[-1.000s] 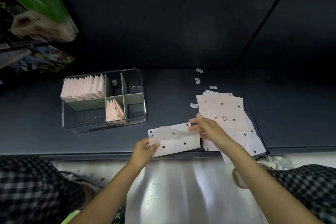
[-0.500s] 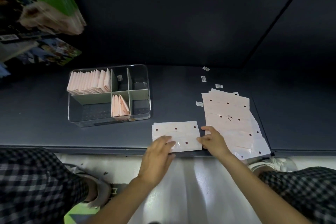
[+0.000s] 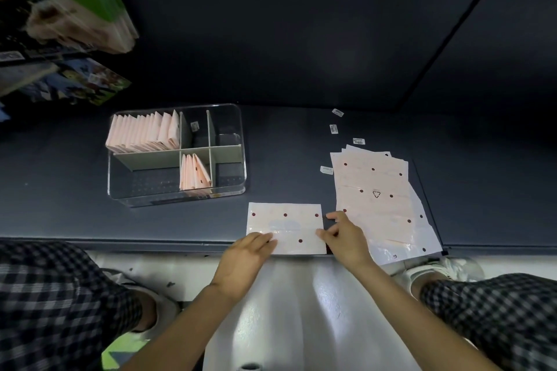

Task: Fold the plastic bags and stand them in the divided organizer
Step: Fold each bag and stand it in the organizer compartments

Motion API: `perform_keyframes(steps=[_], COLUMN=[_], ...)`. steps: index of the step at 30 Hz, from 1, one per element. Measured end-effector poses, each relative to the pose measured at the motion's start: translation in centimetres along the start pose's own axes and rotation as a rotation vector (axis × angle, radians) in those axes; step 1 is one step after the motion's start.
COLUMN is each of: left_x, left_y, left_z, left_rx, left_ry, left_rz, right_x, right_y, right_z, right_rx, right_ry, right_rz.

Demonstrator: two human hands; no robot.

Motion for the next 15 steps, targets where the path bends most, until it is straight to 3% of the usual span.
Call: perform_keyframes(steps=[3,6,9,12,15], left_x=[-0.3,-0.3,-0.3,0.0,0.3], left_y=[-0.2,-0.3,-0.4,-0.8,-2.0], left_z=[-0.2,-0.3,-0.5,-0.9,-1.3], left_rx=[0.016,0.022,0.008,-0.081,-0.274], left_ry=[-0.029,-0.041,-0.024,-0.069,-0.145], left_rz=[-0.023,0.005,0.078,0.197,0.386], right_x=[-0.2,0.8,1.5,1.0,0.3], right_y=[-0.6,-0.6,0.2,0.3,0.1], right_z=[0.6,1.3,1.5,1.3,0.9], right_rx=[-0.307,-0.545,-0.576,-0.568,-0.407], right_ry=[-0.007,-0.244,-0.294,-0.139,-0.047], right_rz=[0.145,0.283,0.364,0.247,0.044])
Point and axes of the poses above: each hand's wrist, its own z-axis away from the middle knuckle, its own x-axis out of the palm, y = z × x, the point moved 3 cm from there along -z, towards the middle knuckle, and after that the axes turned 15 degrees about -x, right-handed, at the moved point
